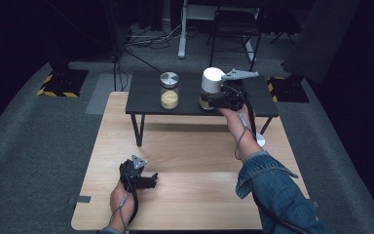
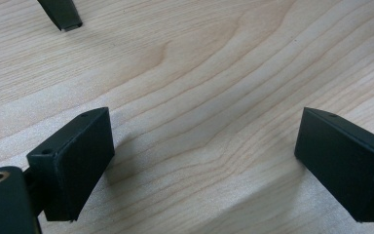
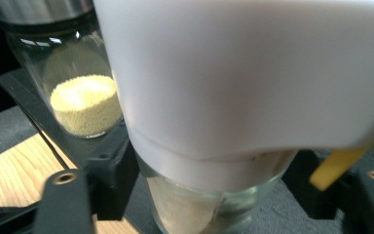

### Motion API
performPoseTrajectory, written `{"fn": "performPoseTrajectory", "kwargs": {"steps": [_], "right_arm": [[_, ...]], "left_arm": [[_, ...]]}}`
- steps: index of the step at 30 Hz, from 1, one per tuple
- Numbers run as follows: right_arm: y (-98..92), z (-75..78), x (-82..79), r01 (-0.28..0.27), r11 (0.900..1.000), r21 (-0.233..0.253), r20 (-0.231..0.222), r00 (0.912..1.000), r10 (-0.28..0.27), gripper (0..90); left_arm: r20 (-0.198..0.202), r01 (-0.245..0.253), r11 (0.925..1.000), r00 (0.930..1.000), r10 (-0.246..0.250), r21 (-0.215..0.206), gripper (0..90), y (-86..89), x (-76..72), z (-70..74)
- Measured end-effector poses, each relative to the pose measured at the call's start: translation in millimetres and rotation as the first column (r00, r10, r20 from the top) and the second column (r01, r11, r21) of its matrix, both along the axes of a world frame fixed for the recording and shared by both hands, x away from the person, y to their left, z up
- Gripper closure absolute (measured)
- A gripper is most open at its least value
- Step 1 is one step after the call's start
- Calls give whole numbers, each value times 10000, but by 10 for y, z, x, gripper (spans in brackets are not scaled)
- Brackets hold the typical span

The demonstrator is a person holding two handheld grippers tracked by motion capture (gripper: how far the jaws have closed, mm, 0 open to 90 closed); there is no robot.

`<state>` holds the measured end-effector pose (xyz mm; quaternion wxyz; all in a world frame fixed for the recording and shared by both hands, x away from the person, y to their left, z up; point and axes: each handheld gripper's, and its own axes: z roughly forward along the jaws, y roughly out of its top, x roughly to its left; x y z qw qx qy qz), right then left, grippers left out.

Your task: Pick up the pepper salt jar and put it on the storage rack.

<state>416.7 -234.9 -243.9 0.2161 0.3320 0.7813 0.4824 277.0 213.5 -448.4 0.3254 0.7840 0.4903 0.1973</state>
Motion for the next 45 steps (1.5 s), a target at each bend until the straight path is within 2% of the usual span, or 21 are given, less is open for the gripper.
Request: {"fn": "performPoseTrajectory", "kwargs": {"steps": [3,5,11,13,23,31,40,45], "right_arm": [[-10,10,-10,111,9999,97,-68,9999,-111,167],[-43,17,-63,149,9999,87,42,9999,-149,137],[-153,13,-159,172,9998,57,134,9998,-173,66],[-197,-4,-221,123,9999,-9,285,9995,-123,44],[-433,-85,-463,24,9997,241,378,9993,-33,27],[-600,-156,-638,128,9997,190,419,9990,-136,28],[-935,-313,-893,438,9984,365,462,9979,-455,28],[-1072,-349,-994,554,9984,127,479,9973,-559,28]], "left_arm": [[3,-4,10000,10000,4,-4,73,-1,0,-1],[4,-7,10000,10000,7,-5,73,-1,-1,-1],[4,-23,10000,10000,23,17,73,-6,-2,1],[1,-35,10000,10000,35,22,73,-8,-4,2],[-1,-29,10000,10000,29,30,73,-8,-3,3],[1,-32,10000,10000,32,36,72,-9,-4,3],[5,-42,10000,10000,42,43,72,-11,-6,3],[0,-50,10000,10000,50,41,71,-12,-6,3]]}}
